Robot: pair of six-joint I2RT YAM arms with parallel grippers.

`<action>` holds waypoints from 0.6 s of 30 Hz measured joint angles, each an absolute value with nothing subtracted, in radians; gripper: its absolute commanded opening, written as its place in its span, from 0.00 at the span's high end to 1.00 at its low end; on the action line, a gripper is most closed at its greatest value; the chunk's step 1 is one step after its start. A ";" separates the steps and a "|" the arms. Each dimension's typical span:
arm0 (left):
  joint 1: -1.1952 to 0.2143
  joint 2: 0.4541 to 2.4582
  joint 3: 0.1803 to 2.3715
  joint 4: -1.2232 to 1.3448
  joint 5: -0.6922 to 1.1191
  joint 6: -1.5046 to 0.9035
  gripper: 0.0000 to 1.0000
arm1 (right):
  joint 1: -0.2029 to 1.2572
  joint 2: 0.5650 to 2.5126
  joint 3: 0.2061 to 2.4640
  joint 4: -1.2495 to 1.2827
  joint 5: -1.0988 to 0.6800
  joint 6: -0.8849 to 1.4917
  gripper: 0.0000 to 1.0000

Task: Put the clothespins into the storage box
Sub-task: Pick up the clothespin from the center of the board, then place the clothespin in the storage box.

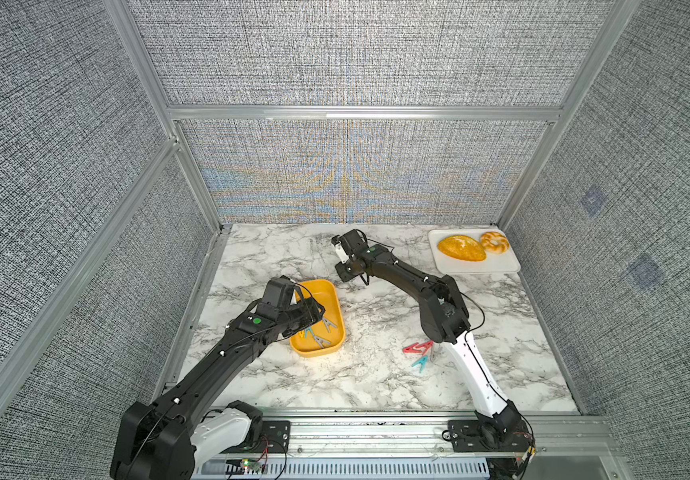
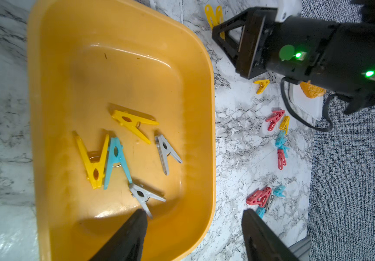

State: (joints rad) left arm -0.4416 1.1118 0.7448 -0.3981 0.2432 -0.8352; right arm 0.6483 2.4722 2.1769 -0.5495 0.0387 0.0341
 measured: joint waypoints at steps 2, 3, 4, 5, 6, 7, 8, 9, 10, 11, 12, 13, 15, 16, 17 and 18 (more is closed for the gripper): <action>-0.442 1.105 0.741 -0.398 0.241 -0.836 0.28 | 0.651 2.418 2.137 -0.540 0.035 0.047 0.85; -0.442 1.103 0.739 -0.398 0.237 -0.836 0.28 | 0.653 2.387 2.111 -0.535 0.029 0.048 0.85; -0.442 1.100 0.738 -0.399 0.234 -0.836 0.28 | 0.655 2.355 2.082 -0.529 0.027 0.054 0.85; -0.442 1.097 0.736 -0.400 0.233 -0.837 0.28 | 0.661 2.316 2.043 -0.515 0.023 0.059 0.85; -0.442 1.093 0.736 -0.402 0.226 -0.837 0.28 | 0.668 2.284 2.008 -0.506 0.021 0.062 0.85; -0.441 1.087 0.736 -0.404 0.213 -0.837 0.28 | 0.682 2.241 1.960 -0.493 0.019 0.070 0.85; -0.440 1.080 0.736 -0.410 0.204 -0.837 0.28 | 0.700 2.199 1.914 -0.485 0.014 0.071 0.85; -0.437 1.073 0.737 -0.416 0.197 -0.837 0.28 | 0.716 2.168 1.879 -0.478 0.012 0.074 0.85; -0.436 1.063 0.738 -0.427 0.180 -0.837 0.28 | 0.737 2.133 1.839 -0.466 0.007 0.081 0.85; -0.434 1.051 0.739 -0.437 0.162 -0.836 0.27 | 0.759 2.101 1.800 -0.453 -0.001 0.087 0.85; -0.430 1.041 0.739 -0.444 0.156 -0.836 0.27 | 0.780 2.074 1.767 -0.444 -0.004 0.096 0.85; -0.426 1.028 0.741 -0.451 0.146 -0.836 0.27 | 0.801 2.048 1.734 -0.435 -0.005 0.102 0.84; -0.419 1.003 0.744 -0.464 0.125 -0.834 0.26 | 0.841 2.009 1.684 -0.421 -0.009 0.122 0.83; -0.415 0.991 0.745 -0.470 0.114 -0.834 0.26 | 0.862 1.991 1.662 -0.413 -0.018 0.133 0.81; -0.414 0.981 0.745 -0.478 0.104 -0.835 0.26 | 0.878 1.981 1.650 -0.408 -0.025 0.141 0.80; -0.412 0.972 0.745 -0.485 0.101 -0.834 0.26 | 0.892 1.973 1.643 -0.405 -0.025 0.153 0.78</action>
State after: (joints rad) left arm -0.4118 0.9722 0.7452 -0.4847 0.1005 -0.8345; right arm 0.8925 1.9732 1.6432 -0.4053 -0.0250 0.1528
